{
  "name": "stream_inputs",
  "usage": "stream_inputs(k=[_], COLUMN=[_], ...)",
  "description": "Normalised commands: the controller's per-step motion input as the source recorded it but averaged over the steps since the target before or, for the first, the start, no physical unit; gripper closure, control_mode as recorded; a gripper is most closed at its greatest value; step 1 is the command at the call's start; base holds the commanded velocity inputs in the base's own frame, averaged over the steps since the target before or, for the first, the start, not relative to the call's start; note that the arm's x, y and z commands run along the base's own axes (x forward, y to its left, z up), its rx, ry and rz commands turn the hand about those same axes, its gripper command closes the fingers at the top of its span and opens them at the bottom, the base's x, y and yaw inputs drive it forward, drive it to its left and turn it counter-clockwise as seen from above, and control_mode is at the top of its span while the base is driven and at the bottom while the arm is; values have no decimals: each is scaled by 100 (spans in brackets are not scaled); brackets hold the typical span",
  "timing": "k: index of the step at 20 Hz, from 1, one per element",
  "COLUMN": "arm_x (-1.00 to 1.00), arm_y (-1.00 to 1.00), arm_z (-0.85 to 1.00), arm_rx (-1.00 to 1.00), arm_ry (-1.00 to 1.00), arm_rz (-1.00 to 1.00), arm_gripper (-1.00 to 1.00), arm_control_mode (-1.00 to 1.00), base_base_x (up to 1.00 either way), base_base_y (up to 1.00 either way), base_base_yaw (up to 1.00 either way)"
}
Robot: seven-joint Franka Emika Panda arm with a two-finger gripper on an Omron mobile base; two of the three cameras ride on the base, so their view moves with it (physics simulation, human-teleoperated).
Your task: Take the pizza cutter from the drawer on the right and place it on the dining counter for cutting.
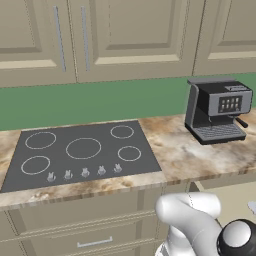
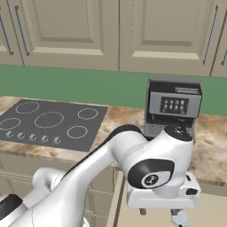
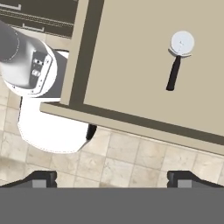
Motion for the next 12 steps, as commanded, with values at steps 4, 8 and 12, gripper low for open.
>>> stream_inputs(k=[4, 8, 12], arm_x=[0, 3, 8], arm_y=[0, 0, 0], arm_z=[-10, -15, -18], arm_rx=[0, 0, 0], arm_ry=[0, 0, 0], arm_rz=[0, 0, 0], arm_gripper=[-100, -100, -100], arm_control_mode=[-100, -100, -100], base_base_x=[0, 0, 0], base_base_y=[0, 0, 0], base_base_yaw=[0, 0, 0])
